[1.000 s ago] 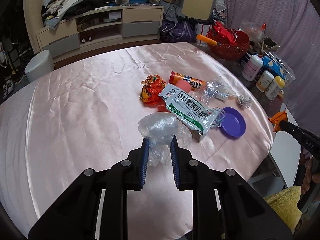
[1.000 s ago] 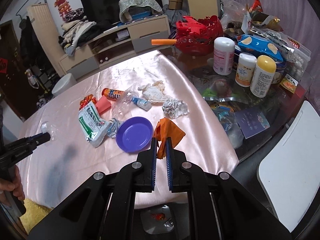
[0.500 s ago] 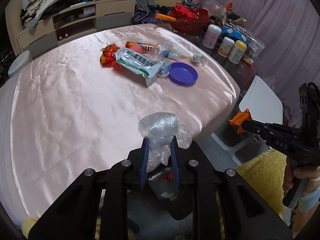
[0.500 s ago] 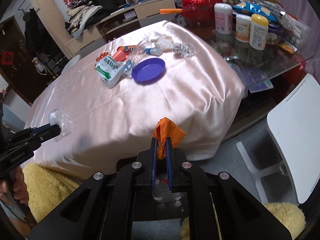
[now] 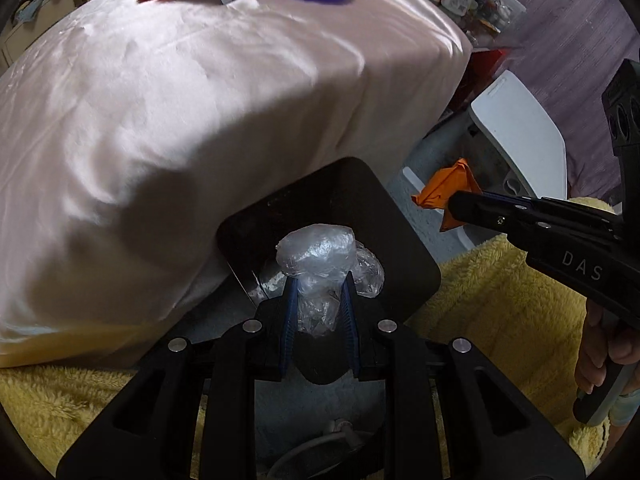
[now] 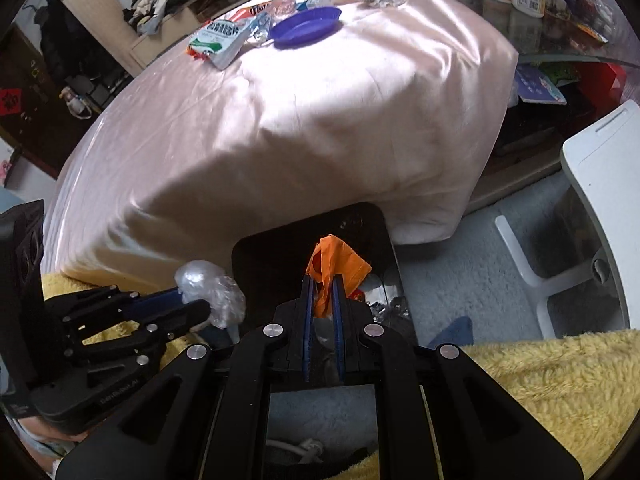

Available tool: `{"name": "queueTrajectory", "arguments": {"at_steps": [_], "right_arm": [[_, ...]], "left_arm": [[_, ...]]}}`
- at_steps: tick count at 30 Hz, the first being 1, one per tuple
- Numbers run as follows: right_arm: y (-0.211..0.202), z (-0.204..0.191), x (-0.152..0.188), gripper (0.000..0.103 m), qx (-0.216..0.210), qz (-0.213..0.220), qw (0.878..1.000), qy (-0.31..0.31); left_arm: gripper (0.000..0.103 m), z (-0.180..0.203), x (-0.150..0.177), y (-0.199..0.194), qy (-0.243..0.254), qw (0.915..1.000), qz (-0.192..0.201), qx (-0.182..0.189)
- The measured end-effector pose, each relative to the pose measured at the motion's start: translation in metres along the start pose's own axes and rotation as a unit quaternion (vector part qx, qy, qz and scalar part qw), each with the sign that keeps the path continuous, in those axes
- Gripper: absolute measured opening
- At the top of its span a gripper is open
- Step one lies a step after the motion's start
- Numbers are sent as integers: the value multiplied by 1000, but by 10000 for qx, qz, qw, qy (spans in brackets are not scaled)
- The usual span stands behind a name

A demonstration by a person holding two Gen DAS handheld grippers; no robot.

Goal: Collect trash
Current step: 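Carry both items down to the black bin and open both tools, then move both open tools back over the table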

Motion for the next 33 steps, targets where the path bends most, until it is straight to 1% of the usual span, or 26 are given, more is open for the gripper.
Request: {"name": "queueTrajectory", "arguments": {"at_steps": [4,6,8,9,11,12,13,14,15,18,19,20,21,22,23,25,27,28,33], "right_arm": [[14,2,9,11,-61,-227,9997,112],[17,3,11,13,-109,-271,9995,147],[17,2,11,13,-135,-277,9994,159],[16,2,10,14,-142,-278,9994,162],[16,3,5,15,-125,-266,9994,163],[16,2,5,22,-97,-254,9995,174],[16,2,4,41,-101,-253,9995,186],[16,3,3,50,-117,-238,9994,206],[15,3,3,54,-135,-208,9994,226],[11,6,-1,54,-123,-159,9994,286],[10,7,-2,55,-119,-140,9993,314],[8,9,-4,55,-111,-112,9993,338],[6,11,-6,58,-104,-82,9993,364],[3,13,-9,63,-92,-45,9992,393],[1,16,-11,66,-76,3,9991,422],[-6,20,-16,83,-42,111,9987,496],[-13,25,-23,91,6,214,9982,564],[-15,28,-26,93,31,255,9979,588],[-27,32,-41,95,122,422,9972,600]], "left_arm": [[20,0,4,9,-22,9999,-126,59],[21,-1,2,10,-40,9998,-147,99],[23,-1,2,10,-61,9997,-155,153],[25,-2,2,11,-69,9997,-163,155],[34,0,0,12,-69,9997,-160,147],[36,-1,0,12,-68,9998,-154,138],[40,0,1,12,-61,9998,-143,123],[42,-1,1,11,-56,9998,-132,108],[46,-2,1,10,-53,9999,-117,96],[57,-2,-2,6,-68,10000,-58,33],[63,-4,-2,3,-84,10000,-19,2],[67,-6,-4,0,-99,9999,36,-38],[69,-10,-5,-6,-109,9999,90,-75],[72,-13,-6,-10,-122,9998,144,-113],[75,-16,-7,-16,-138,9996,205,-144],[79,-21,-11,-25,-164,9991,341,-211],[81,-26,-18,-34,-174,9983,465,-307],[83,-29,-21,-40,-179,9979,514,-356],[84,-39,-35,-62,-157,9962,686,-508]]}}
Point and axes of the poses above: each gripper's, at about its wrist camera, not at the fingertips, and y roughly the way its jaws point, z to its right, x to its underside, the point moved 7 cm from there along y, roughly the way its jaws point, and after that the axes turned 7 degrees about y, right-handed, at the moved point
